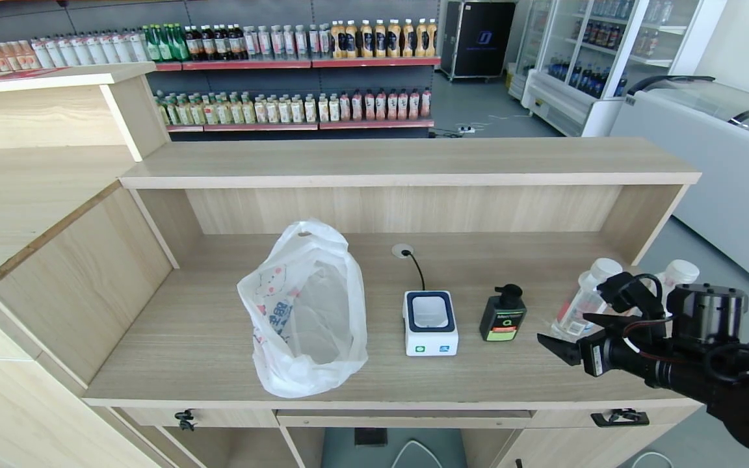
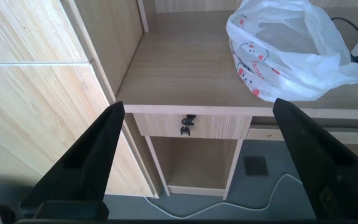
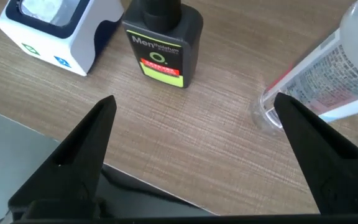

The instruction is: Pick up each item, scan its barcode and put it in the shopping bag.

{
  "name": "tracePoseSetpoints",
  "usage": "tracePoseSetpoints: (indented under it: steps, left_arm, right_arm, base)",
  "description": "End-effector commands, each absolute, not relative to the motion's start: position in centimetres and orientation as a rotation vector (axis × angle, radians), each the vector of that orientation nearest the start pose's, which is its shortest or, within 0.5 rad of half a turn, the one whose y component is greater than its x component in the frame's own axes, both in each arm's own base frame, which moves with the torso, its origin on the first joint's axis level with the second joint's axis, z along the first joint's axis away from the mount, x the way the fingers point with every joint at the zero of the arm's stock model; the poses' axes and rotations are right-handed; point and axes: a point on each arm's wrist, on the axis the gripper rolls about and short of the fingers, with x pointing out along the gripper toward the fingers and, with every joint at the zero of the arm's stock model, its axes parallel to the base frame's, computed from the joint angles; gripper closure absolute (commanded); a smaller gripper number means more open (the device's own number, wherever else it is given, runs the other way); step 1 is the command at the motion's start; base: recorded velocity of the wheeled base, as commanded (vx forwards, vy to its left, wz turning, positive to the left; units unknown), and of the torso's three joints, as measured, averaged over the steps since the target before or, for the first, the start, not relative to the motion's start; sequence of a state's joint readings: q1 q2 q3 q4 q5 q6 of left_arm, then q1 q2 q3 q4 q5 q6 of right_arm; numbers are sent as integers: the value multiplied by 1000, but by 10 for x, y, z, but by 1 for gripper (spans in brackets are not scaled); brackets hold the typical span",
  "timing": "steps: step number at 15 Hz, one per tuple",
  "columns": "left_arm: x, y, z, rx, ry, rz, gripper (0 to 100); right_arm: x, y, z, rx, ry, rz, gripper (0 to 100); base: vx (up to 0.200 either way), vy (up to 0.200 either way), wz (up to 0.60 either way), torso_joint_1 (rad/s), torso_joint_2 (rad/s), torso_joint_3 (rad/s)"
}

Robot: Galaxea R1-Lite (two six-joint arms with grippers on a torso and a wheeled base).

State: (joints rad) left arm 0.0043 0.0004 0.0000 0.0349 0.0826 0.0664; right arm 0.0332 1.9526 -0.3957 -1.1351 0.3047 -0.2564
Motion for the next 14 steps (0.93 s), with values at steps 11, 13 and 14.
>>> tracePoseSetpoints:
  steps: [11, 13, 14]
  left_arm:
    - [-23, 2, 72, 67, 38, 86, 0]
    - [-23, 2, 72, 69, 38, 86, 0]
    - [-23, 2, 72, 67, 38, 86, 0]
  right_arm:
    - [329, 21, 36, -227, 338, 531, 0]
    - [335, 22, 30, -224, 322, 553, 0]
    - [337, 23, 29, -219, 308, 582, 0]
  base:
    - [0, 0, 0, 0, 0, 0]
    - [0, 0, 0, 0, 0, 0]
    - [0, 0, 0, 0, 0, 0]
